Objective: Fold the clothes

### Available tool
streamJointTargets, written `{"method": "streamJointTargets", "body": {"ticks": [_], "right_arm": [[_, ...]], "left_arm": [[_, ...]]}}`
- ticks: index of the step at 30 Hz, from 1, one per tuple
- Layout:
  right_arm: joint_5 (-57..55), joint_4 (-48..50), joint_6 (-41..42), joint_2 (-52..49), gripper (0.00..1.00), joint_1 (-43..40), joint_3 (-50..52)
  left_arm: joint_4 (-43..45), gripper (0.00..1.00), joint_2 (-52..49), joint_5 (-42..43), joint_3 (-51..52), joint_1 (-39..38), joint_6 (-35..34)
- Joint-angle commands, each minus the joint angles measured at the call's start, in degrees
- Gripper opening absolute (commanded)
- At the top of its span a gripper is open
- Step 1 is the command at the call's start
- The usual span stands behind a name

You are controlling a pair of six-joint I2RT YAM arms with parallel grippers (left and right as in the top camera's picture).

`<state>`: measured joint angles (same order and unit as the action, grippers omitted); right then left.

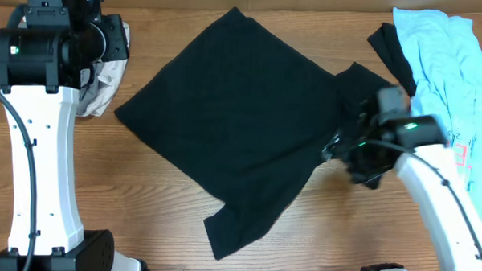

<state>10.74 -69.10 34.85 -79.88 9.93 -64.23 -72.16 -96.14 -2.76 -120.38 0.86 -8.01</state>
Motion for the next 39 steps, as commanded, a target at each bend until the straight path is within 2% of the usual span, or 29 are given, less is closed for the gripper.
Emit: {"method": "streamJointTargets", "body": {"ticks": [1,5,8,10,15,21,30,39], "right_arm": [[1.01,6.49,4.00,0.46,0.76,3.67,6.32],[-0.57,17.57,4.00,-0.66,0.60,8.13,13.79],[-0.66,23.50,4.02,-3.04,0.58,9.57,17.03],[-0.66,25.46,4.00,-5.18,0.55,9.62,17.44],[-0.63,27.58,4.00,-8.35,0.42,9.62,17.44],[0.00,27.43,3.93,-8.33,0.04,9.62,15.06],[2.23,19.10,1.77,-8.46,0.04,10.75,2.43],[2.67,24.41,1.79,-13.31,0.04,12.94,-0.46]], "left_arm": [[0.00,0.46,-1.51,0.94,-0.20,0.20,0.09],[-0.50,0.45,-2.95,0.94,-0.20,0.17,0.07],[-1.07,0.44,-4.09,0.92,-0.20,0.17,0.09],[-1.40,0.43,-4.79,0.92,-0.20,0.17,0.09],[-2.25,0.42,-5.95,0.92,-0.20,0.15,0.09],[-2.40,0.42,-6.14,0.92,-0.20,0.15,0.09],[-2.34,0.42,-6.23,0.94,-0.20,0.13,0.09],[-2.38,0.43,-6.25,0.92,-0.20,-0.09,0.09]]}}
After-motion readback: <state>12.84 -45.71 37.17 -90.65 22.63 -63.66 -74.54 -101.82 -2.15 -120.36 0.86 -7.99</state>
